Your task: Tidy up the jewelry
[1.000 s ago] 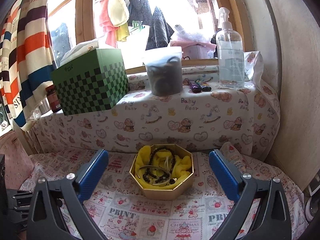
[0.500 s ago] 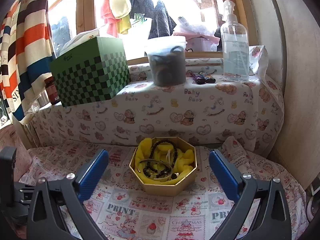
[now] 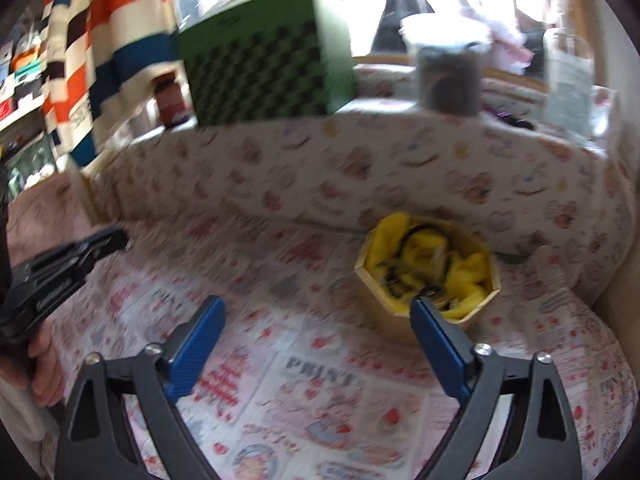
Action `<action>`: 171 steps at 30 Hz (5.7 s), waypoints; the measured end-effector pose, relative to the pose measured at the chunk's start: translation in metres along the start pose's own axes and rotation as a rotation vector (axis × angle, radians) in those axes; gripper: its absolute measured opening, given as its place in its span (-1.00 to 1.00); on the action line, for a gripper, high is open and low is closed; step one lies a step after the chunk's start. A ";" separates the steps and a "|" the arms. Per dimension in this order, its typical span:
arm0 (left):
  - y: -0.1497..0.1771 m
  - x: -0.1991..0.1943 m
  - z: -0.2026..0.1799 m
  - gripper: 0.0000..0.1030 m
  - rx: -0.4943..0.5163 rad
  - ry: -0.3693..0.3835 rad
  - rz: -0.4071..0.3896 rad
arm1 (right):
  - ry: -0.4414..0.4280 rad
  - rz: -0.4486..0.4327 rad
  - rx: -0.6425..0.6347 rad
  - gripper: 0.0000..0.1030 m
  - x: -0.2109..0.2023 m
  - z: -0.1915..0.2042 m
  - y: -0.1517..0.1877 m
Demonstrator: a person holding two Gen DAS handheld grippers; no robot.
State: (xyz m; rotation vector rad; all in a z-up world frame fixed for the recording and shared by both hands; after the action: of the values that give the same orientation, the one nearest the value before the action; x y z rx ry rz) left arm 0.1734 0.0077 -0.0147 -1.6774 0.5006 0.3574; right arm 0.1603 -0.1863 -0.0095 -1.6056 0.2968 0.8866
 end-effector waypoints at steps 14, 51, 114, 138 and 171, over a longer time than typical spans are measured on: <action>-0.005 -0.003 0.013 -0.88 -0.059 -0.060 -0.036 | -0.158 0.170 -0.088 -0.54 0.034 0.071 0.023; -0.011 -0.020 0.007 -0.88 -0.021 -0.068 -0.103 | -0.011 -0.085 0.035 -0.83 -0.018 0.010 -0.016; -0.048 0.069 -0.163 -0.05 -0.036 0.347 0.049 | 0.237 -0.255 0.320 -0.06 -0.025 -0.149 -0.010; -0.017 -0.034 -0.081 0.99 0.129 0.056 -0.309 | 0.383 -0.448 0.134 1.00 -0.086 -0.088 -0.002; -0.003 -0.015 -0.068 0.99 0.048 0.003 -0.206 | 0.365 -0.349 0.073 1.00 -0.061 -0.077 0.009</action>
State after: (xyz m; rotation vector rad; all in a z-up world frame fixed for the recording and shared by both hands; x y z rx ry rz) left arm 0.1591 -0.0570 0.0063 -1.6654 0.3324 0.1910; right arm 0.1424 -0.2771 0.0248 -1.6811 0.2872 0.3111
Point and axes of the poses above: each gripper's, at about its wrist camera, not at the fingertips, and x roughly the way its jaws point, z to its left, y to its underside, the point moved 6 cm from there along x, roughly the way its jaws point, and after that the axes turned 8 degrees about -x, right-handed, at the moved point
